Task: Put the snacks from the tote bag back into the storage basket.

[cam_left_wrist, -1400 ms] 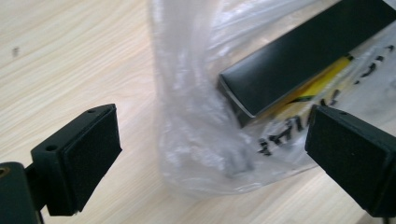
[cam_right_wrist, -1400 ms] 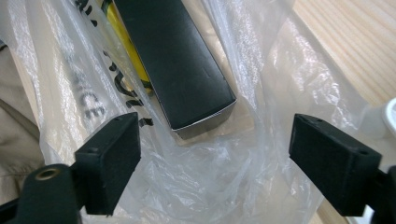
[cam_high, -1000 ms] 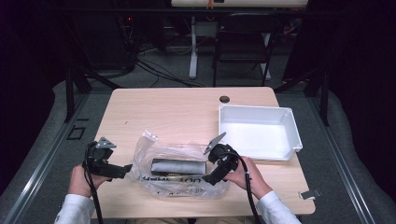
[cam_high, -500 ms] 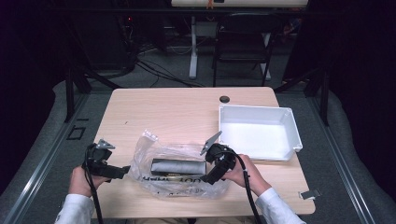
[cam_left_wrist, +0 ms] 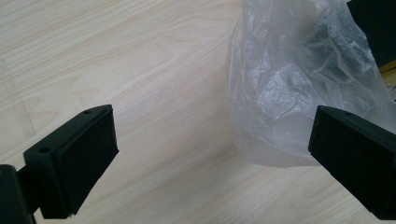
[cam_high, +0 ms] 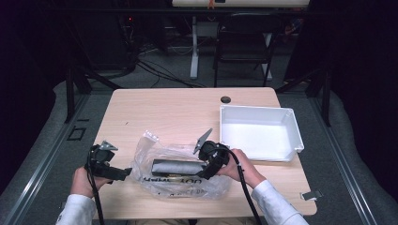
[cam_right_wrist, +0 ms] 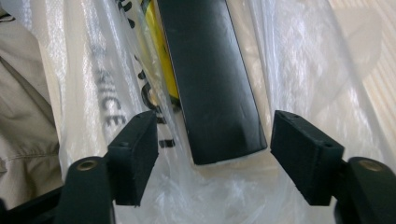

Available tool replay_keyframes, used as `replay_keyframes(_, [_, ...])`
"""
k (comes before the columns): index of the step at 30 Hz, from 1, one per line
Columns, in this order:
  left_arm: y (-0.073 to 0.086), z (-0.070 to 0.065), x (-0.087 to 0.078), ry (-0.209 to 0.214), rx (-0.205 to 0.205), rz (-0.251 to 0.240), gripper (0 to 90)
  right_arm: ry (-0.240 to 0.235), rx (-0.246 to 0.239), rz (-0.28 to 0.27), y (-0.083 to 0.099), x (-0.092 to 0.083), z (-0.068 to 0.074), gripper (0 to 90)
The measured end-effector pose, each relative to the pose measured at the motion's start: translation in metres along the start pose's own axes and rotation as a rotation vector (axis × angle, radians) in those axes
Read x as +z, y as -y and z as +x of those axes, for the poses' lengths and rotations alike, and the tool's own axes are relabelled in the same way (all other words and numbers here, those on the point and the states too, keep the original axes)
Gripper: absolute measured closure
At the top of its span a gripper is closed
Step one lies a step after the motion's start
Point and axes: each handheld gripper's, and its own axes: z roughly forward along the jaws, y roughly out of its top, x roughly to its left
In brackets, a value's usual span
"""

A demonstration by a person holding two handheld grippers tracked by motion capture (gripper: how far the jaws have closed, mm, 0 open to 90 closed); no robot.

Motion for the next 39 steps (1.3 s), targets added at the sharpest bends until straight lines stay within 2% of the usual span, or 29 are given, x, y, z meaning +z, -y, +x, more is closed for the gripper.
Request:
replay_keyframes(4, [0.000, 0.000, 0.001, 0.003, 0.006, 0.003, 1.1, -0.011, -0.045, 0.027, -0.011, 0.007, 0.000, 39.4])
replay_keyframes(7, [0.000, -0.001, 0.001, 0.004, 0.008, 0.008, 1.1, -0.014, -0.075, 0.070, -0.018, 0.014, 0.001, 39.8])
replay_keyframes(11, [-0.001, -0.002, 0.003, 0.007, 0.012, 0.016, 1.1, -0.011, -0.103, 0.095, -0.027, 0.022, 0.001, 39.7])
replay_keyframes(19, [-0.001, -0.003, 0.004, 0.012, 0.019, 0.025, 1.1, -0.022, -0.122, 0.113, -0.039, 0.038, 0.001, 39.0])
replay_keyframes(21, [-0.001, -0.003, 0.005, 0.014, 0.020, 0.025, 1.1, -0.012, -0.130, 0.125, -0.041, 0.042, 0.002, 39.1])
replay_keyframes(29, [-0.001, -0.004, 0.007, 0.016, 0.026, 0.034, 1.1, 0.005, -0.188, 0.229, -0.054, 0.058, 0.006, 39.1])
replay_keyframes(32, [-0.001, -0.004, 0.007, 0.018, 0.026, 0.035, 1.1, -0.010, -0.183, 0.253, -0.056, 0.061, 0.005, 39.6])
replay_keyframes(39, [-0.001, -0.004, 0.007, 0.019, 0.024, 0.037, 1.1, -0.019, -0.186, 0.258, -0.056, 0.062, 0.006, 42.4])
